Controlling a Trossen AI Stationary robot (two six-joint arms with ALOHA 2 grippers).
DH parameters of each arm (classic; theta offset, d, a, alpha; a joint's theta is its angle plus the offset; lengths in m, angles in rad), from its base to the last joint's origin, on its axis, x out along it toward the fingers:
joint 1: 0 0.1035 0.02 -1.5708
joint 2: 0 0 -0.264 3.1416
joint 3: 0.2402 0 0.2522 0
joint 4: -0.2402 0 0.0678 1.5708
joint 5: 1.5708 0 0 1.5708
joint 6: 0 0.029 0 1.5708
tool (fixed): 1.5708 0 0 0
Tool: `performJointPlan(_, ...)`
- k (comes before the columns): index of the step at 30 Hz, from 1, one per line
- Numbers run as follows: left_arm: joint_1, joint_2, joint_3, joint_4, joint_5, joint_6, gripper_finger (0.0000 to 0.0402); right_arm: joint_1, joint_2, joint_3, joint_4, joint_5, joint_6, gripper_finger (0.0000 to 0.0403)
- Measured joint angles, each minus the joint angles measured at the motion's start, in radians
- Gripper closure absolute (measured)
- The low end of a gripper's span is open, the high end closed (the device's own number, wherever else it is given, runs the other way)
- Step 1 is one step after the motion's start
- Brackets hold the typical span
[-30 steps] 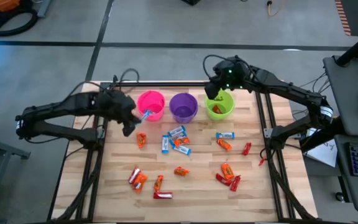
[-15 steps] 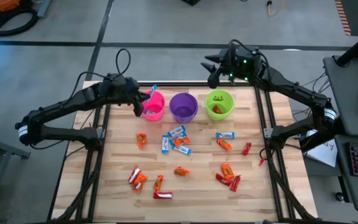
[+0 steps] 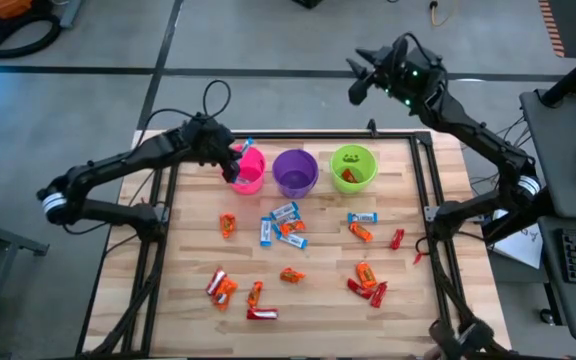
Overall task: Organize candy in baskets
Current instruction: Put the white chocolate into the pink bucket
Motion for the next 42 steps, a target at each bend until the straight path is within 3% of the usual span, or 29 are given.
performJointPlan(5,0.010,0.035,0.000,-0.017,0.043,-0.001,0.0401,-0.031,0.017,0.000,0.046,-0.001,-0.012,0.0257)
performJointPlan(30,0.015,0.100,0.000,-0.040,0.039,-0.061,0.0402,-0.033,0.038,0.000,0.059,-0.002,-0.010,0.0257)
performJointPlan(34,0.015,0.100,0.000,-0.050,0.039,-0.065,0.0400,-0.031,0.036,0.000,0.059,-0.060,0.017,0.0257)
performJointPlan(42,0.015,0.100,0.000,-0.052,0.039,-0.076,0.0341,-0.004,0.017,0.000,0.059,-0.080,0.059,0.0257)
